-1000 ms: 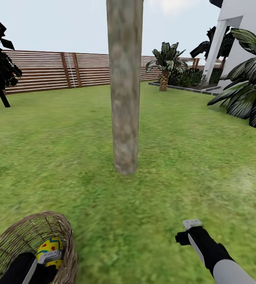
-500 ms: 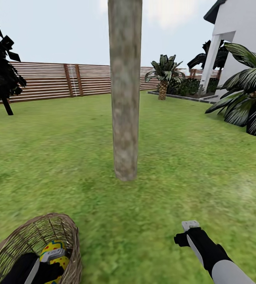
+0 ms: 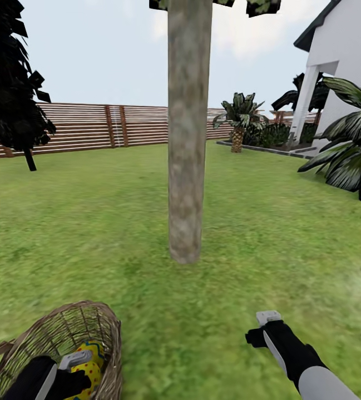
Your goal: Take the three Easter eggs out of the wicker basket on the lawn in the garden, then place them on the lawn next to a single tree (choose any tree) so that all three eggs are next to the same tree and none are left in the basket.
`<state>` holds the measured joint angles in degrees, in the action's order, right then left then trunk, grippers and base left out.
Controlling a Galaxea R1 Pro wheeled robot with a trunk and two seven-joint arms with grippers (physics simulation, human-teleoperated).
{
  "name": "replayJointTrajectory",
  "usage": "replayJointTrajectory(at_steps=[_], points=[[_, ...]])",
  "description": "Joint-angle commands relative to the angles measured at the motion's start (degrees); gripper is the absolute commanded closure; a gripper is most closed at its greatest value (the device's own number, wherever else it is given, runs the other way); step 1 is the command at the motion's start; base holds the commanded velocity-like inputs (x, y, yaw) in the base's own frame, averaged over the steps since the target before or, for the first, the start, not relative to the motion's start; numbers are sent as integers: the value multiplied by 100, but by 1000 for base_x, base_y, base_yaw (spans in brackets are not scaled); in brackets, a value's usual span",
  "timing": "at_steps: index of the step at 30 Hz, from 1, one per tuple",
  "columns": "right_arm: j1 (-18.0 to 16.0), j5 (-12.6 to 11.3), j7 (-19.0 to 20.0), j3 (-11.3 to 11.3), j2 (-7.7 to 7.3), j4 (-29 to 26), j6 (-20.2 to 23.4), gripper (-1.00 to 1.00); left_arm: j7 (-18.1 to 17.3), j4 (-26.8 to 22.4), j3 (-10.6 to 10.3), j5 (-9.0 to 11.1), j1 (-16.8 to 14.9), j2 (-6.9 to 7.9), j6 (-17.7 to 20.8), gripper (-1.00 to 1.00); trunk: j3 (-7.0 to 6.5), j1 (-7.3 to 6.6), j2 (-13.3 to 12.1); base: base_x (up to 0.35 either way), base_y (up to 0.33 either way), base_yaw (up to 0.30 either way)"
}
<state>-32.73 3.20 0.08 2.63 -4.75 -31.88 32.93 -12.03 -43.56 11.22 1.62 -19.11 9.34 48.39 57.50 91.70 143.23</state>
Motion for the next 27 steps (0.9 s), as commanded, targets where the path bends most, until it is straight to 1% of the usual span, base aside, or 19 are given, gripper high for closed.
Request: replayJointTrajectory(at_steps=[1, 18, 20, 25, 27], points=[[-3, 31, 1, 27, -2, -12, 35, -100, -10, -4, 12, 13, -3, -2, 29, 100, -16, -9, -11, 0, 0, 132], [-3, 24, 1, 27, 0, -3, 38, -100, -10, -12, 12, 13, -3, -2, 22, 100, -321, -383, -693, 0, 0, 6], [-4, 29, 1, 27, 0, -3, 38, -100, -10, -12, 12, 13, -2, -4, 22, 100, -357, -427, -773, 0, 0, 125], [-3, 30, 1, 27, 0, -3, 38, -100, -10, -12, 12, 13, -4, -11, 22, 100, -447, -536, -973, 0, 0, 243], [-5, 26, 1, 27, 0, -3, 38, -100, -10, -12, 7, 13, 1, -11, 22, 100, -483, -580, -1054, 0, 0, 60]])
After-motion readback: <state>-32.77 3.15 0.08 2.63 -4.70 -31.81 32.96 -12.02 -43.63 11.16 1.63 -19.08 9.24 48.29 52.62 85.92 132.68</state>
